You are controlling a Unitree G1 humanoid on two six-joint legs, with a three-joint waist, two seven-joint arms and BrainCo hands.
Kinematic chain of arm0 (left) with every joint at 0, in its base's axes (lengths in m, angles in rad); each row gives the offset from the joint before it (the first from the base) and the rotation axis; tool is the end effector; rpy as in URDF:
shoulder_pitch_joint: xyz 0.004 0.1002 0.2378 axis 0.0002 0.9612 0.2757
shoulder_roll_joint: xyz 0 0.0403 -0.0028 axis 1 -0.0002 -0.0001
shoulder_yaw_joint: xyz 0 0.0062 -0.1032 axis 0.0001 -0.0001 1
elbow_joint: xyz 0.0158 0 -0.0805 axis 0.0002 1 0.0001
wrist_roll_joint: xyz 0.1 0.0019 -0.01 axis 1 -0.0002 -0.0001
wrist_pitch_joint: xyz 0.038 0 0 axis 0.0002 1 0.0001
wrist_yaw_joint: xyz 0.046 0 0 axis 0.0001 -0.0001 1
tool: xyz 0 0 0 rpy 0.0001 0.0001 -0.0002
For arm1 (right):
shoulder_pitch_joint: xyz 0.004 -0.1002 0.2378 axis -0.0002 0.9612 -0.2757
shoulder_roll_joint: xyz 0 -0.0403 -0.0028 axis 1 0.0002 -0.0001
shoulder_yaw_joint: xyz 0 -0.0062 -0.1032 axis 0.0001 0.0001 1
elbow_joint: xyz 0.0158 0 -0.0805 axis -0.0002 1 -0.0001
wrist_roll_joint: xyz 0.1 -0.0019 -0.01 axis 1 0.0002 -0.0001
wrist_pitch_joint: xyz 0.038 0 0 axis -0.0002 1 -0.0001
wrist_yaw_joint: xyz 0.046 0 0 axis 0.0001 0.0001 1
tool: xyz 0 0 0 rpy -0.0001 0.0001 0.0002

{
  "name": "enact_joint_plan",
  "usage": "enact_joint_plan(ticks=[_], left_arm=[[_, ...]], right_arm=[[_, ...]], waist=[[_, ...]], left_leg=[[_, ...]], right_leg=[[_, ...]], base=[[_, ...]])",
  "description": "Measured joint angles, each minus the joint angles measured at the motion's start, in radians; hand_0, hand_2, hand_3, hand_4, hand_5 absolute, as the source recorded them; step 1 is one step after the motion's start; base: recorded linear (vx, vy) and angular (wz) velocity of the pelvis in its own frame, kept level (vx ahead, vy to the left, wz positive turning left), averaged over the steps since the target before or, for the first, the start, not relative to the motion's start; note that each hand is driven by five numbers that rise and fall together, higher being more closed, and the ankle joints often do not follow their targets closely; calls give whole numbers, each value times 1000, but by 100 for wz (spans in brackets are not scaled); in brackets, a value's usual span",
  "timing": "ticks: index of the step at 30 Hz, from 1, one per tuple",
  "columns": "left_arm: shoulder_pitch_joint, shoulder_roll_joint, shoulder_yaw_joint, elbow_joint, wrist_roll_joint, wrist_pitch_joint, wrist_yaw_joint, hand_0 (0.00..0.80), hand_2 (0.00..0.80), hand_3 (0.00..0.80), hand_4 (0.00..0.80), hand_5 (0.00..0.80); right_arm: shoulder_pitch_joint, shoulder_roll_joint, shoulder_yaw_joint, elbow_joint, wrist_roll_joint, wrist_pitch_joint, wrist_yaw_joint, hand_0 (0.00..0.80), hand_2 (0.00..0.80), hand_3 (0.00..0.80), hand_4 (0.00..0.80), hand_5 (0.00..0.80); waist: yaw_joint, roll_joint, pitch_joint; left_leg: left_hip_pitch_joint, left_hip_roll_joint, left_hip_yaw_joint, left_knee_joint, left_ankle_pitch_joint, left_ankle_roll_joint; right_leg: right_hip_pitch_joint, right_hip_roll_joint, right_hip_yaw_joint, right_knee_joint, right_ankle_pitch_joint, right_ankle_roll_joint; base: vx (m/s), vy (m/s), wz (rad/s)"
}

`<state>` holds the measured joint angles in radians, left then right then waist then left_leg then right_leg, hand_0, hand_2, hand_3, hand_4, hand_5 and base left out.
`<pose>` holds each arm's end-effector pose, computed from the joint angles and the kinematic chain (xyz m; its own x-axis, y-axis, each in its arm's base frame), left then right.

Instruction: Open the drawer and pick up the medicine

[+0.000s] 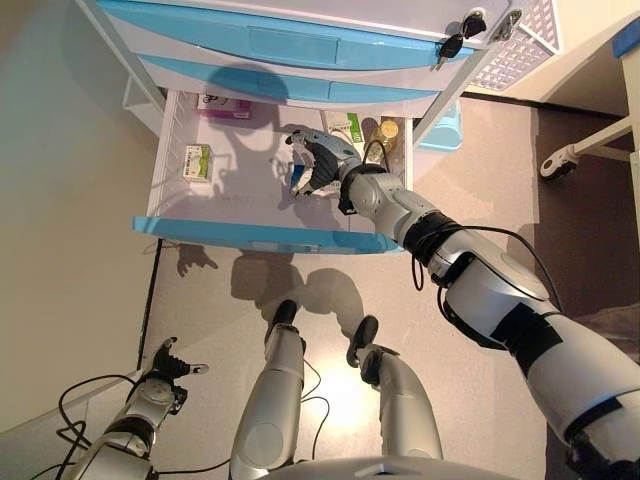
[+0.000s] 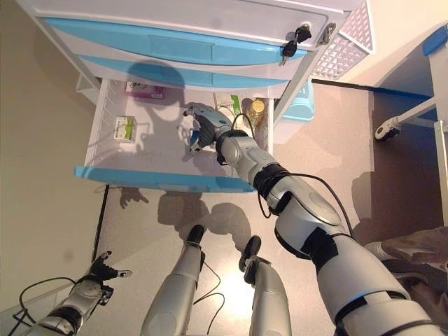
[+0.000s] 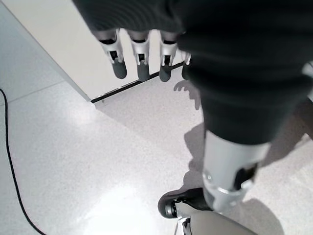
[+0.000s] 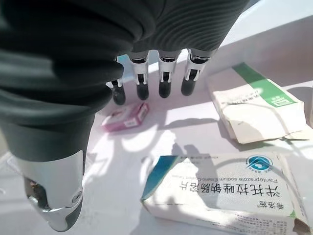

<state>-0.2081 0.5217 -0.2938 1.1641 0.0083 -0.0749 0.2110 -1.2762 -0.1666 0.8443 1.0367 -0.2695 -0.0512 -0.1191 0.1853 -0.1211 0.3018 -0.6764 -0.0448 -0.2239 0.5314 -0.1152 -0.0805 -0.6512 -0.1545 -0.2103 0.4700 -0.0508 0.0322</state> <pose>0.1567 0.2970 -0.0575 0.6551 0.4575 -0.6012 0.1078 0.7310 0.6738 0.3587 -0.0423 0.1845 0.8662 0.4930 0.0818 -0.0727 0.2863 -0.9554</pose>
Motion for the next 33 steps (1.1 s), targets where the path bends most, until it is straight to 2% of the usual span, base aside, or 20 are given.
enact_joint_plan(ticks=[8, 15, 22, 25, 33], left_arm=[[-9, -15, -7, 9, 0, 2, 4, 0, 0, 0, 0, 0], [-18, -25, -20, 17, 0, 2, 6, 0, 0, 0, 0, 0], [-33, -32, -38, 28, -1, 4, 8, 0, 0, 0, 0, 0], [-42, -39, -38, 27, -1, 4, 10, 0, 0, 0, 0, 0], [-46, -42, -38, 29, -1, 12, 17, 0, 0, 0, 0, 0]], right_arm=[[-5, 6, 35, 51, -48, 15, -1, 0, 0, 0, 0, 0], [-10, 9, 76, 72, -169, 29, -4, 0, 0, 0, 0, 0], [-10, 10, 75, 90, -187, 43, -21, 0, 0, 0, 0, 0], [-12, 9, 72, 99, -192, 56, -23, 0, 0, 0, 0, 0], [-12, 34, 70, 119, -205, 60, -32, 0, 0, 0, 0, 0]], waist=[[1, 3, 6], [3, 7, 21], [9, 9, 26], [24, 10, 29], [23, 9, 35]], left_leg=[[1, -7, -14, 0, 1, -7], [0, -11, -24, 3, 1, -6], [-14, -14, -26, 4, 11, -6], [-17, -12, -25, 3, 11, -6], [-18, -12, -27, 1, 8, -7]], right_leg=[[-2, -5, -4, 18, -23, -1], [-1, -6, -6, 22, -24, -3], [-11, -7, -9, 23, -21, -4], [-15, -6, -9, 20, -21, -3], [-15, -7, -9, 21, -23, 0]], base=[[2, 3, 7], [14, -3, 2], [-10, 8, 3], [29, 2, 0], [12, 7, 1]])
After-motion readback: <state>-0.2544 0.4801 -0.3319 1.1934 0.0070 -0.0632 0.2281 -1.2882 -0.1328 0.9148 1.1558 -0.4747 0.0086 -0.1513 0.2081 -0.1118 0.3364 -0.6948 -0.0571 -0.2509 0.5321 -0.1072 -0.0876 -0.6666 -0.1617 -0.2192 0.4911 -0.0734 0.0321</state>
